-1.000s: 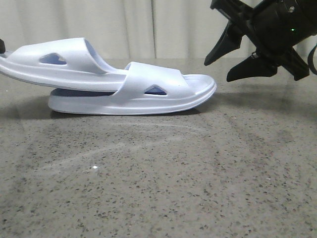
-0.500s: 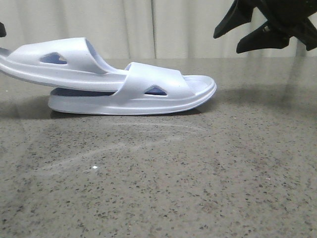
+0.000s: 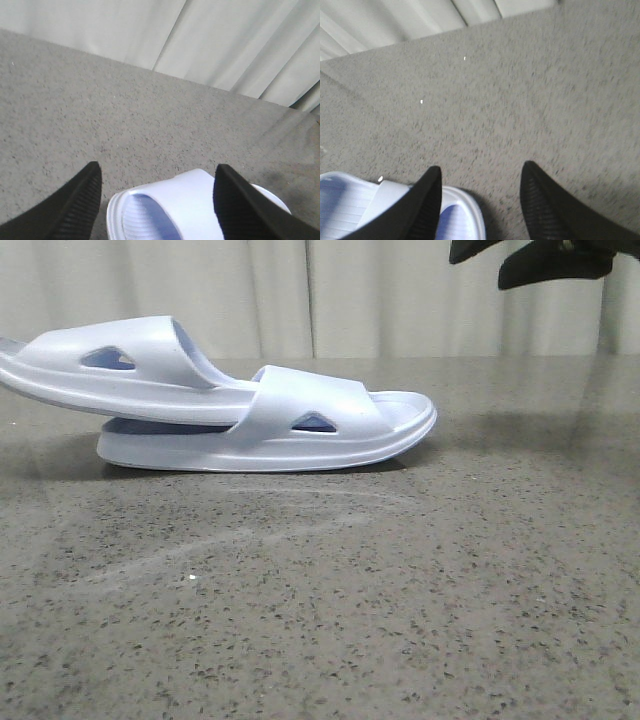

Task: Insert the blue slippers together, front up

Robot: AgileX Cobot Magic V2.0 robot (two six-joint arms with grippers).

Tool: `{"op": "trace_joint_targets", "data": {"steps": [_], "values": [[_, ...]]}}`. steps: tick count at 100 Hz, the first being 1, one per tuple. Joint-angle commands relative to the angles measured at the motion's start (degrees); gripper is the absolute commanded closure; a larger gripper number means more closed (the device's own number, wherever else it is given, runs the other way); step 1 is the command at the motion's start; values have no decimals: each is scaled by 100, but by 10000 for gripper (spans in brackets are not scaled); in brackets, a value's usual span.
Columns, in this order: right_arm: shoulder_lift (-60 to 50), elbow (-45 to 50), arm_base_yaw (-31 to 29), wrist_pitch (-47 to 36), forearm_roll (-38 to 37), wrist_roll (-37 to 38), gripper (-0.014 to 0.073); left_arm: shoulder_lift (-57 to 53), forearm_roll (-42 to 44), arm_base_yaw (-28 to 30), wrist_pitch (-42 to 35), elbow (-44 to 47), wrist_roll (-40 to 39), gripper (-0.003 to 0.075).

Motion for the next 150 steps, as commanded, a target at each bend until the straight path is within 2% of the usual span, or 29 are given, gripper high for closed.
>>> {"op": "trace_joint_targets", "data": {"steps": [1, 20, 34, 44, 64, 77, 118, 150], "values": [[-399, -152, -11, -393, -205, -258, 288, -368, -276, -27, -90, -181, 279, 294], [-916, -152, -11, -843, -1065, -258, 288, -1037, -154, -27, -959, -181, 863, 294], [-1314, -57, -11, -1224, -1361, -258, 288, -1630, 238, -27, -1886, -181, 1095, 294], [-1593, 146, -11, -1534, -1497, -258, 288, -1998, 427, -27, -2209, -170, 1103, 294], [-2333, 767, -11, -2228, -1621, -258, 288, -2575, 598, -37, -2262, 105, 1103, 295], [-2865, 1128, -11, -2269, -1851, -258, 288, -2964, 627, -37, -2252, 454, 1103, 295], [-4683, 2395, -11, -2358, -1850, -258, 288, -4953, 635, -37, -2205, 1729, 1103, 295], [-5560, 3448, -11, -2377, -1850, -258, 288, -5097, 567, -58, -2205, 1938, 1103, 295]]}}
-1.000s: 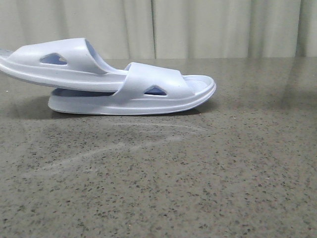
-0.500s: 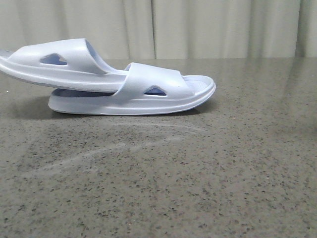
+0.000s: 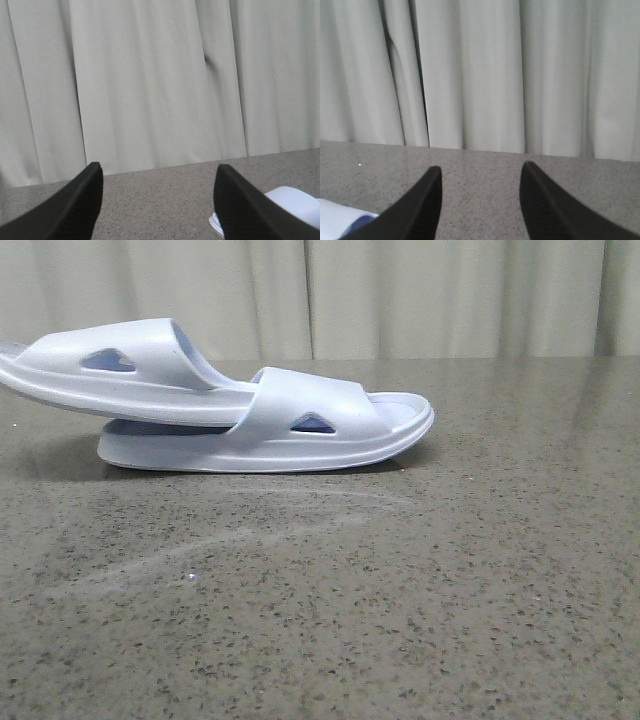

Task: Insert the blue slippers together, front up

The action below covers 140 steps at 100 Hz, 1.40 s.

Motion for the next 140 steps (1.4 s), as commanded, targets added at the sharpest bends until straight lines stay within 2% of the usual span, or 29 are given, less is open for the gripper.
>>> {"op": "trace_joint_targets", "data": {"steps": [1, 17, 28, 50, 60, 126, 140], "values": [[-108, 62, -11, -332, -89, -49, 288, 63, -186, -71, -25, -143, -11, 295], [-140, 204, -11, -424, -89, -49, 314, 63, -186, -120, -25, -143, -11, 299], [-140, 204, -11, -464, -89, -49, 401, 63, -186, -120, -25, -143, -11, 348], [-140, 204, -11, -464, -89, -49, 647, 63, -186, -120, -25, -143, -11, 591], [-140, 204, -11, -442, -89, -49, 701, 63, -191, -120, -25, -143, -11, 706], [-140, 204, -11, -248, -89, -49, 701, 63, -215, -129, 44, -143, -11, 704], [-140, 204, -11, -248, -89, -49, 701, 63, -215, -353, 44, -143, -11, 704]]}}
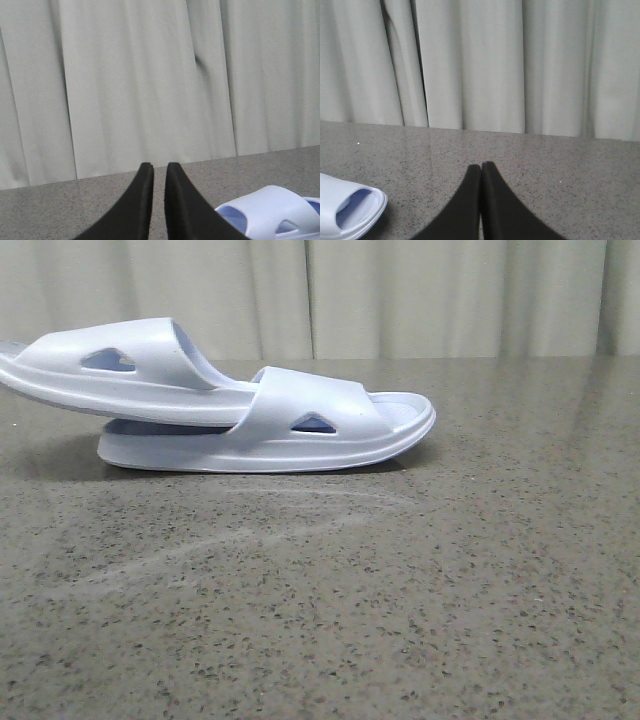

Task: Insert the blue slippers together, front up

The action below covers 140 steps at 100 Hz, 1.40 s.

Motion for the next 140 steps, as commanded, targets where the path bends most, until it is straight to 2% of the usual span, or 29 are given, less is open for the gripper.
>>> {"op": "trace_joint_targets", "data": {"steps": [1, 13, 21, 29, 35, 39, 45, 52, 63, 77, 87, 111, 120, 140], "values": [[13, -159, -11, -249, -89, -49, 701, 63, -173, -181, -15, -143, -15, 704], [13, -159, -11, -249, -89, -49, 701, 63, -173, -481, -78, -119, -15, 704], [13, -159, -11, -249, -89, -49, 701, 35, 57, -657, -697, -119, -51, 704], [13, -159, -11, -249, -89, -49, 701, -39, 767, -748, -796, -70, -480, 704], [13, -159, -11, -249, -89, -49, 701, -95, 1714, -801, -657, -22, -1282, 704], [13, -159, -11, -249, -89, -49, 701, -165, 2710, -831, -534, 22, -1879, 704], [13, -159, -11, -249, -89, -49, 701, -257, 4165, -876, -285, 137, -3161, 704], [13, -159, -11, -249, -89, -49, 701, -344, 5237, -898, -291, 361, -4614, 704], [13, -159, -11, -249, -89, -49, 701, -478, 6348, -898, -511, 798, -6175, 704], [13, -159, -11, -249, -89, -49, 701, -710, 7411, -898, -1223, 1307, -7386, 704], [13, -159, -11, -249, -89, -49, 701, -873, 7918, -898, -1555, 1550, -7714, 704], [13, -159, -11, -249, -89, -49, 701, -957, 8485, -1102, -1727, 1703, -7990, 704], [13, -159, -11, -249, -89, -49, 701, -957, 8485, -1230, -2020, 1811, -7990, 704], [13, -159, -11, -249, -89, -49, 701, -957, 8485, -1241, -2119, 1811, -7993, 704]]}}
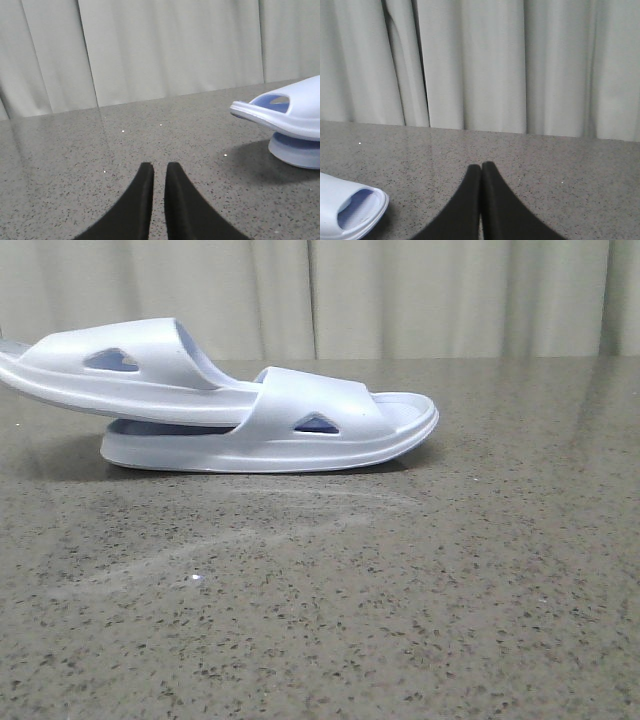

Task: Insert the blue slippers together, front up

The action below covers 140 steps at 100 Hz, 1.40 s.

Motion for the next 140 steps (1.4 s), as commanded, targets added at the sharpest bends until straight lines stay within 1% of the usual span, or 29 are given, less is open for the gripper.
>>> {"op": "trace_joint_targets", "data": {"steps": [1, 87, 98, 106, 109, 113, 118, 123, 125, 130, 140], "values": [[13, -159, -11, -257, -89, -49, 701, -158, 0, -52, -528, 58, -61, 704], [13, -150, -11, -257, -89, -49, 701, -158, -76, -52, -508, 58, -61, 704], [4, -47, -11, -359, -89, -49, 701, -158, -76, -52, -508, 58, -61, 704], [-95, 83, -11, -445, -282, 12, 701, -158, -76, -52, -508, 58, -61, 704], [-150, 142, -11, -445, -458, 175, 701, -158, -76, -52, -508, 58, -61, 704], [-240, 247, -21, -480, -895, 502, 701, -158, -76, -52, -508, 58, -61, 704], [-351, 399, -21, -611, -1551, 1181, 701, -158, -76, -52, -508, 58, -61, 704], [-463, 570, -93, -753, -2326, 2031, 701, -158, -76, -52, -508, 58, -61, 704], [-521, 641, -122, -780, -2498, 2226, 701, -158, -76, -52, -508, 58, -61, 704], [-650, 804, -306, -793, -3036, 2809, 701, -158, -76, -52, -508, 58, -61, 704], [-940, 1089, -801, -616, -3650, 3819, 701, -158, -76, -52, -508, 58, -61, 704]]}}
